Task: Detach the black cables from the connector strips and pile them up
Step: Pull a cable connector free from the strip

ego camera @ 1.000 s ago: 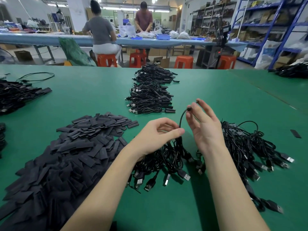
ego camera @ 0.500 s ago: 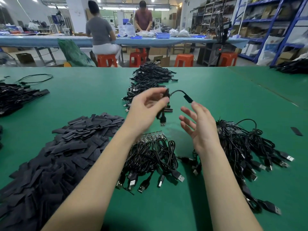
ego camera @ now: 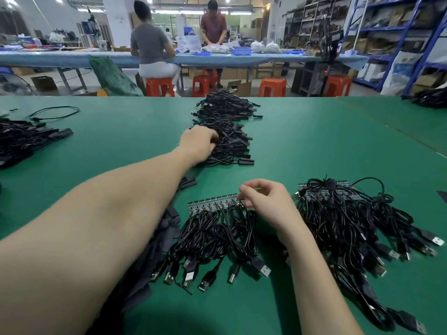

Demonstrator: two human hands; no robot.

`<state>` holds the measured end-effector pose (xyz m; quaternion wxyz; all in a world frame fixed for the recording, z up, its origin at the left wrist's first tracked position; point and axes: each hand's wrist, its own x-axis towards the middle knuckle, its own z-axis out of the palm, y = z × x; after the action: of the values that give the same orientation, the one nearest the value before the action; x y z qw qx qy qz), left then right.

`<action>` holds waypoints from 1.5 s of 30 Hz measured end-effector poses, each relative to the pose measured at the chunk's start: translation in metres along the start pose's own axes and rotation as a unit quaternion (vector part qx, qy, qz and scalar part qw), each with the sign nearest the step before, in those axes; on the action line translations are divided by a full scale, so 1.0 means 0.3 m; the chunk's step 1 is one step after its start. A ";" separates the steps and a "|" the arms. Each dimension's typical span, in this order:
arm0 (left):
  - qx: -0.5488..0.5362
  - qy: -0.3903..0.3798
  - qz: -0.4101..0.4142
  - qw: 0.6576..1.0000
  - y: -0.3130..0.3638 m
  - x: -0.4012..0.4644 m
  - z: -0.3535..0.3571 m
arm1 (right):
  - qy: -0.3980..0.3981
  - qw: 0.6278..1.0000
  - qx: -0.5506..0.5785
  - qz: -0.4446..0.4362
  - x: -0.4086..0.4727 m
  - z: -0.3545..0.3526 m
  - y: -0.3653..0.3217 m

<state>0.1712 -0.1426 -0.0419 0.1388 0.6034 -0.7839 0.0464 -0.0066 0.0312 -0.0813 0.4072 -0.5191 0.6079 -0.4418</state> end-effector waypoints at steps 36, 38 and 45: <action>-0.559 -0.174 -0.049 0.809 0.059 -0.464 -0.083 | -0.102 0.982 0.139 0.071 -0.047 -0.011 -0.041; -0.568 -0.179 -0.044 0.802 0.058 -0.465 -0.081 | -0.113 0.978 0.159 0.077 -0.048 -0.011 -0.044; -0.640 -0.222 -0.018 0.735 0.050 -0.460 -0.068 | -0.160 0.951 0.234 0.122 -0.049 -0.013 -0.044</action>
<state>0.1922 -0.0049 -0.0588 0.3152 0.3794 -0.6262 -0.6038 -0.0050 0.0452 -0.0669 0.6602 -0.3952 0.4723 -0.4300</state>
